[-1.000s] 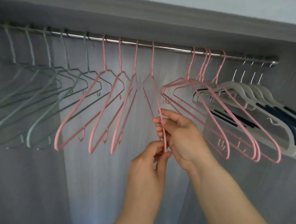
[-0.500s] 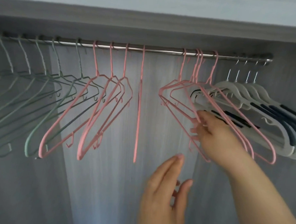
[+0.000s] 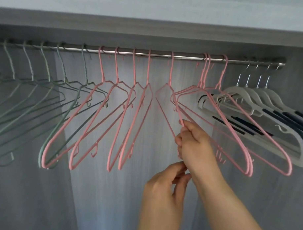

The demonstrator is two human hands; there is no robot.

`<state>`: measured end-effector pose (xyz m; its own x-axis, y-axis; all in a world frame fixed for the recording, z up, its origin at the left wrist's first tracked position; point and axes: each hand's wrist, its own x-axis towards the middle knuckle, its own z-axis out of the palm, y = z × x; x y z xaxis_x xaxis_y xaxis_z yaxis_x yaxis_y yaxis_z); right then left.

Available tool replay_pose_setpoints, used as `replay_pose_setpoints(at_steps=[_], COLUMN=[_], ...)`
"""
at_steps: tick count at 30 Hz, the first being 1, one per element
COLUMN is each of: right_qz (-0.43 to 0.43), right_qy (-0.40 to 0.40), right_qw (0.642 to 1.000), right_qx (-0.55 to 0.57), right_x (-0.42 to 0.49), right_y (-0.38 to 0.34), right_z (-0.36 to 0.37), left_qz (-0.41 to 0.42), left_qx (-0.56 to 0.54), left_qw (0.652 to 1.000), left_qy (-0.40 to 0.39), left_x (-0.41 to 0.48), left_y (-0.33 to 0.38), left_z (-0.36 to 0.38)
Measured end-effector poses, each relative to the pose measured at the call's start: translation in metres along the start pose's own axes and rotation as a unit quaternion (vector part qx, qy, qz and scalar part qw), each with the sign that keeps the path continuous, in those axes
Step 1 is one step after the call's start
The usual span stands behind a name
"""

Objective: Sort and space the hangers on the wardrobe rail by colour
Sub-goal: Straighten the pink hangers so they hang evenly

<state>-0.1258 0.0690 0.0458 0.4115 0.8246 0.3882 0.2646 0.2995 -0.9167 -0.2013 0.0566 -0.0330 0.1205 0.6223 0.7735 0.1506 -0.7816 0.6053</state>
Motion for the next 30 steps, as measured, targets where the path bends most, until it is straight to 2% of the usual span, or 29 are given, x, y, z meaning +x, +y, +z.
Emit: replay_pose_setpoints(at_steps=[2,4,5,6,8,10,12,14,16,19,23,27,30], right_qz=[-0.005,-0.032,-0.068,-0.128,-0.224,-0.197,-0.141,-0.121,-0.121,-0.126,-0.202,-0.162,-0.177], right_qy=[-0.036,-0.081,-0.057,-0.001,0.118,0.143,0.101,0.068,0.054,0.063,0.108,0.039,0.035], right_qw=[0.998,0.972,0.952,0.931,0.888,0.868,0.863,0.867,0.875,0.879,0.879,0.908,0.913], right_qx=[-0.046,-0.217,-0.294,-0.341,-0.384,-0.433,-0.474,-0.479,-0.465,-0.456,-0.418,-0.385,-0.367], right_x=[-0.004,-0.010,-0.013,-0.017,-0.019,-0.007,0.005,0.010,0.012,0.014,0.013,0.021,0.026], right_y=[-0.002,-0.001,-0.005,-0.013,-0.028,-0.032,-0.024,-0.015,-0.006,0.005,0.003,-0.002,-0.001], right_z=[0.000,-0.012,-0.023,-0.037,-0.069,-0.095,-0.104,-0.103,-0.101,-0.096,-0.084,-0.069,-0.058], left_qz=[0.001,0.022,0.039,0.060,0.120,0.151,0.111,0.040,0.008,0.009,0.013,-0.003,-0.005], left_qx=[-0.005,0.002,0.011,0.019,0.033,0.032,0.010,-0.008,-0.010,-0.006,-0.004,-0.011,-0.007], left_qw=[1.000,0.999,0.997,0.995,0.989,0.987,0.994,0.997,0.996,0.997,0.998,0.999,1.000], left_qy=[0.005,0.037,0.061,0.081,0.086,0.041,-0.021,-0.059,-0.086,-0.080,-0.065,-0.037,-0.015], left_x=[-0.003,-0.008,-0.011,-0.014,-0.023,-0.030,-0.026,-0.019,-0.011,0.002,0.011,0.011,0.010], left_y=[-0.003,-0.004,-0.003,0.001,0.012,0.024,0.031,0.033,0.032,0.025,0.019,0.021,0.020], left_z=[-0.001,-0.001,0.000,0.002,0.014,0.033,0.049,0.061,0.069,0.075,0.070,0.063,0.053])
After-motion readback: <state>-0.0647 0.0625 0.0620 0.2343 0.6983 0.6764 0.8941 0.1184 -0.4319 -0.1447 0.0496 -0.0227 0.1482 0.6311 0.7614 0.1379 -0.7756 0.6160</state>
